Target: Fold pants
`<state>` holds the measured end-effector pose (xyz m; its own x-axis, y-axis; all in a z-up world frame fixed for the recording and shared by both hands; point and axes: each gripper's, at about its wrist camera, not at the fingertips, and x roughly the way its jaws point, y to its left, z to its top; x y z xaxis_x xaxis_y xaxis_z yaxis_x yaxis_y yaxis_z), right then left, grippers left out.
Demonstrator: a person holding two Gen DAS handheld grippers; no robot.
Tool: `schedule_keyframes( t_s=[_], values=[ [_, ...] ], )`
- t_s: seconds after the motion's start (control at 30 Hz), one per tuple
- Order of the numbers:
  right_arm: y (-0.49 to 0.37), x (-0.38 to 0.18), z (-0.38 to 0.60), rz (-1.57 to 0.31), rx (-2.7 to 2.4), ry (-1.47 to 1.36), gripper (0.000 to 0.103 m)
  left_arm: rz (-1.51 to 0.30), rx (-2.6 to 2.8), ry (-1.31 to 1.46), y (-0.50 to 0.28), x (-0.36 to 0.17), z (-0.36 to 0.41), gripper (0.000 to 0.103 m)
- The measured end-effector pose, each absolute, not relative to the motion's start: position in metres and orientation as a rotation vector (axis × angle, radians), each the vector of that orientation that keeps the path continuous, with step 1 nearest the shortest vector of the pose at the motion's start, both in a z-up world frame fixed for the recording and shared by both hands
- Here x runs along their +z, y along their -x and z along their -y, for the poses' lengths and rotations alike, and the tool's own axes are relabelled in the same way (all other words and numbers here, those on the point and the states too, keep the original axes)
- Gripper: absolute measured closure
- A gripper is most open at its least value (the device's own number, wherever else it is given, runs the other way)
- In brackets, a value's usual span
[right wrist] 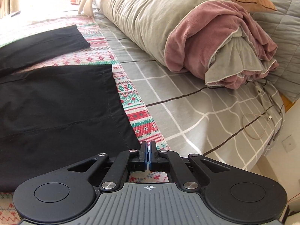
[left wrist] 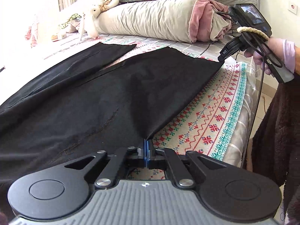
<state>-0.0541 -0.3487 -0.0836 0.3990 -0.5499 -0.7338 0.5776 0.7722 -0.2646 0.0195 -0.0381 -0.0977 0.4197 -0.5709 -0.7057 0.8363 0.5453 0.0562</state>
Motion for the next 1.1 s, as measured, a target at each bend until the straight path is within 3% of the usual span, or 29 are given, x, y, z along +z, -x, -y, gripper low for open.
schedule_keyframes(
  t_s=[0.13,0.23,0.3,0.37,0.4,0.47,0.53,0.67,1.1],
  values=[
    [0.051,-0.093,0.348,-0.972,-0.809,0.106,0.103,-0.760,-0.945,-0.445,-0.020,-0.107,0.038,0.073],
    [0.056,-0.085,0.355,-0.935,-0.742,-0.022,0.101,-0.793,-0.962,-0.346,-0.022,-0.100,0.030,0.050],
    [0.057,-0.078,0.354,-0.900,-0.684,-0.082,0.089,-0.772,-0.921,-0.311,-0.021,-0.094,0.021,0.023],
    [0.053,-0.074,0.345,-0.878,-0.624,-0.094,0.071,-0.729,-0.839,-0.301,-0.019,-0.089,0.010,0.012],
    [0.051,-0.072,0.339,-0.870,-0.597,-0.092,0.065,-0.719,-0.799,-0.296,-0.020,-0.088,0.004,0.010],
    [0.042,-0.070,0.322,-0.859,-0.527,-0.084,0.042,-0.721,-0.706,-0.274,-0.026,-0.087,-0.010,0.008],
    [0.033,-0.068,0.302,-0.850,-0.448,-0.070,0.036,-0.721,-0.600,-0.242,-0.032,-0.089,-0.027,0.005],
    [0.012,-0.067,0.258,-0.849,-0.293,-0.030,0.032,-0.707,-0.399,-0.197,-0.045,-0.089,-0.065,0.000],
    [-0.035,-0.077,0.093,-0.793,0.176,0.125,0.025,-0.756,0.104,-0.012,-0.075,-0.090,-0.177,0.000]
  ],
)
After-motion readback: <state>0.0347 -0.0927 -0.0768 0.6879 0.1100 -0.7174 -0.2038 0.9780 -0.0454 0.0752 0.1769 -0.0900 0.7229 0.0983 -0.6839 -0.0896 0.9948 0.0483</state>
